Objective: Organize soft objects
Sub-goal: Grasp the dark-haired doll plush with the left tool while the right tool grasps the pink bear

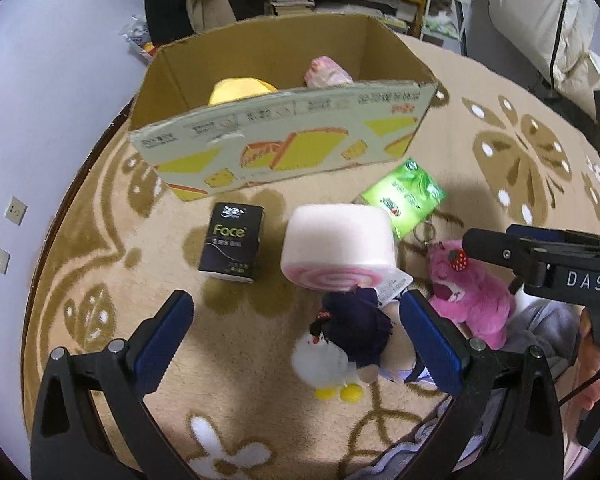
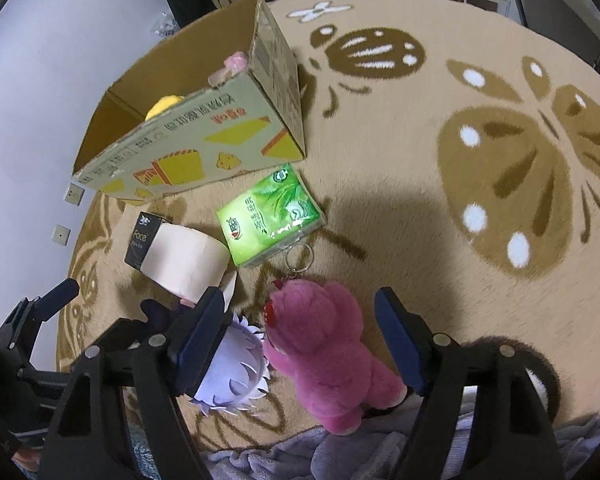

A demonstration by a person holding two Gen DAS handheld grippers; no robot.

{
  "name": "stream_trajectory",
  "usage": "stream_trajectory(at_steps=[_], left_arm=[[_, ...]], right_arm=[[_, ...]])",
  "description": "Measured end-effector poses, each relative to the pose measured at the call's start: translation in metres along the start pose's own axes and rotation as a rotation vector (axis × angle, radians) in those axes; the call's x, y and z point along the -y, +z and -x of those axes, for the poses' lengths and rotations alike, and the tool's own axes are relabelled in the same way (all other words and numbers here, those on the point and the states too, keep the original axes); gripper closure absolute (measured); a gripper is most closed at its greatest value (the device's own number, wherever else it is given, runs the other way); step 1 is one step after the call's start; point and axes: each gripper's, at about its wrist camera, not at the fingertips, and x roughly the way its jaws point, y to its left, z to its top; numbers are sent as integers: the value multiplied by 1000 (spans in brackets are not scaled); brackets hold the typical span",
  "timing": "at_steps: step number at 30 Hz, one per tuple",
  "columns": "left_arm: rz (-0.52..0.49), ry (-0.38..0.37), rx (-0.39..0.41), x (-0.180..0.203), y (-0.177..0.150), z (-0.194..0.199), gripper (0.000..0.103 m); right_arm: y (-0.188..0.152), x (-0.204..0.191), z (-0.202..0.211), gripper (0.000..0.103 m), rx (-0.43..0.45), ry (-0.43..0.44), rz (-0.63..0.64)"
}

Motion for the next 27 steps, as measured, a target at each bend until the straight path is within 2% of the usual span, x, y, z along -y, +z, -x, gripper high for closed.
stream_trajectory(at_steps=[9, 12, 15, 17, 21, 23, 25, 27], left_arm=[[-50, -16, -67, 15, -2, -17, 1], [-58, -27, -77, 18, -3, -20, 5], [-70, -42, -95, 22, -3, -24, 15], [-87, -44, -113, 26, -5, -28, 18], [-89, -59, -122, 29, -5, -31, 30], [-92, -72, -121, 31, -5, -31, 41], [-99, -89, -127, 33, -5, -31, 56], [-109, -72, -126, 35, -6, -32, 62]], right_arm=[[-1, 1, -20, 22, -82, -20, -3], [-1, 1, -27, 22, -105, -36, -6], [0, 1, -31, 22, -113, -35, -11], [0, 1, -33, 22, -116, -33, -13], [2, 1, -37, 22, -124, -30, -18], [2, 1, -37, 22, -125, -29, -20], [2, 2, -37, 22, -130, -29, -19], [1, 1, -39, 22, -138, -29, -15]])
